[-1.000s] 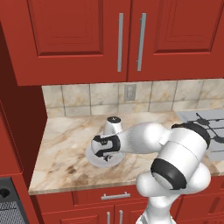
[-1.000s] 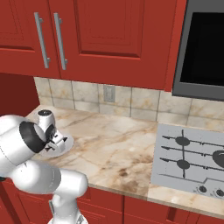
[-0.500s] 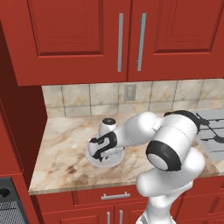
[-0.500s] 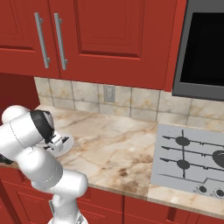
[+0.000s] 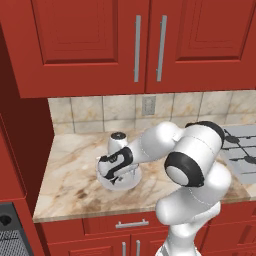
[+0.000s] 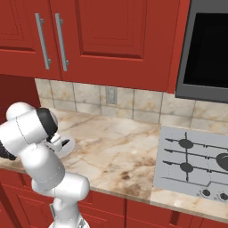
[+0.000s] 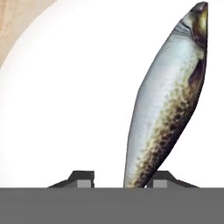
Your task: Take the fish from the oven and place it on the plate on the counter.
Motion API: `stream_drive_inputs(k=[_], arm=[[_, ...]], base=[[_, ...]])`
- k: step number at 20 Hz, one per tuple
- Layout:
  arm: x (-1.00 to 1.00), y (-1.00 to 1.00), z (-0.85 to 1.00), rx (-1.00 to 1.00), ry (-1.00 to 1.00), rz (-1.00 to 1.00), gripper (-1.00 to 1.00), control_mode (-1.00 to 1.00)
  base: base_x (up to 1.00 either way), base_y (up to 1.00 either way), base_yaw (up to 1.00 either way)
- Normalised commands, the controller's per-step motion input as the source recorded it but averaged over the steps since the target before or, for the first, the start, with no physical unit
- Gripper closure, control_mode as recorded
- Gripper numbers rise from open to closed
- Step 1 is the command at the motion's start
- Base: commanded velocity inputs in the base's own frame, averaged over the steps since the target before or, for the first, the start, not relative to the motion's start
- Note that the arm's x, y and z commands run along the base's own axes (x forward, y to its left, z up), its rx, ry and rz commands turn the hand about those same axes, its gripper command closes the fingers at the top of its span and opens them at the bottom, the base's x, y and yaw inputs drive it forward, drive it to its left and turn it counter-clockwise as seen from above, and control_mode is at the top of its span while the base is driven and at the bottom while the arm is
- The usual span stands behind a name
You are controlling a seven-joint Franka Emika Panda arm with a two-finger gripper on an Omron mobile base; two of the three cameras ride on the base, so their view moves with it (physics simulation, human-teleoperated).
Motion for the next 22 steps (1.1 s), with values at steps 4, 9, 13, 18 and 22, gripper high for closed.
stream_drive_inputs(k=[4, 9, 13, 18, 22], arm=[[-0.11, -0.26, 0.09, 0.04, -0.02, 0.00, -1.00, -1.00], [-0.38, -0.46, 0.26, 0.11, -0.22, 0.00, -1.00, -1.00], [-0.16, -0.68, 0.24, 0.05, -0.11, -0.02, -1.00, -1.00], [-0.01, -0.98, 0.47, 0.00, -0.03, -0.16, -1.00, -1.00], [0.01, -0.82, 0.69, 0.00, -0.08, -0.17, -1.00, -1.00]], base=[[0.00, 0.00, 0.00], [0.00, 0.00, 0.00], [0.00, 0.00, 0.00], [0.00, 0.00, 0.00], [0.00, 0.00, 0.00]])
